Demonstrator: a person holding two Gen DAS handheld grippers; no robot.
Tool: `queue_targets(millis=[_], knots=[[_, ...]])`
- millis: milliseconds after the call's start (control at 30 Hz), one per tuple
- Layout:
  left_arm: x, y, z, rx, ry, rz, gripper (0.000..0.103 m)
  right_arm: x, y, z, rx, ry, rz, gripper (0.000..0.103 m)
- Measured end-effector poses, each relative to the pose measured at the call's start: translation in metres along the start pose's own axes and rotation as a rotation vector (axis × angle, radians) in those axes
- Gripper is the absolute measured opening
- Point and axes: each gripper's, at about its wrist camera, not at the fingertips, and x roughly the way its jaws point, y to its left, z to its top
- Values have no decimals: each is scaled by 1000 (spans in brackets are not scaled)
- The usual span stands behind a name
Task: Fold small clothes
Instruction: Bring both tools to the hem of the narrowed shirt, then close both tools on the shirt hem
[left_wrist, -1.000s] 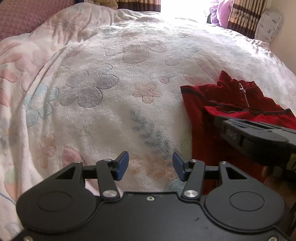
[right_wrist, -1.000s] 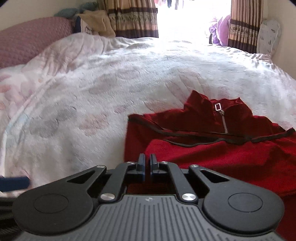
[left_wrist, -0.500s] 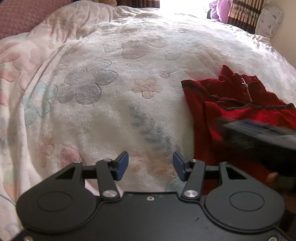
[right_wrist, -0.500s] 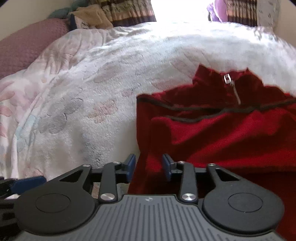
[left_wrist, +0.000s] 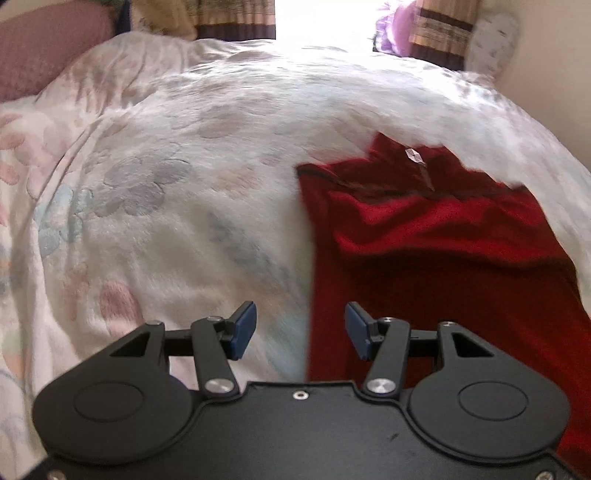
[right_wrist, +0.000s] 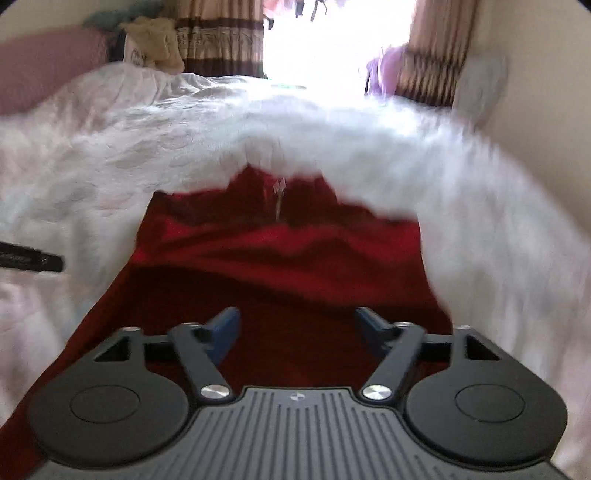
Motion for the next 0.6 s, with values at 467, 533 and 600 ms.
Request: queue_targets(millis=[467, 533, 600], knots=[[-36, 0, -151, -61, 277, 76, 63, -35, -135, -136, 192, 359, -31, 91], [-33, 1, -155, -73, 278, 85, 67, -24, -142, -151, 204, 325, 4, 96], [-31, 5, -154, -94, 288, 73, 68, -21, -145, -160, 242, 296, 33, 103]])
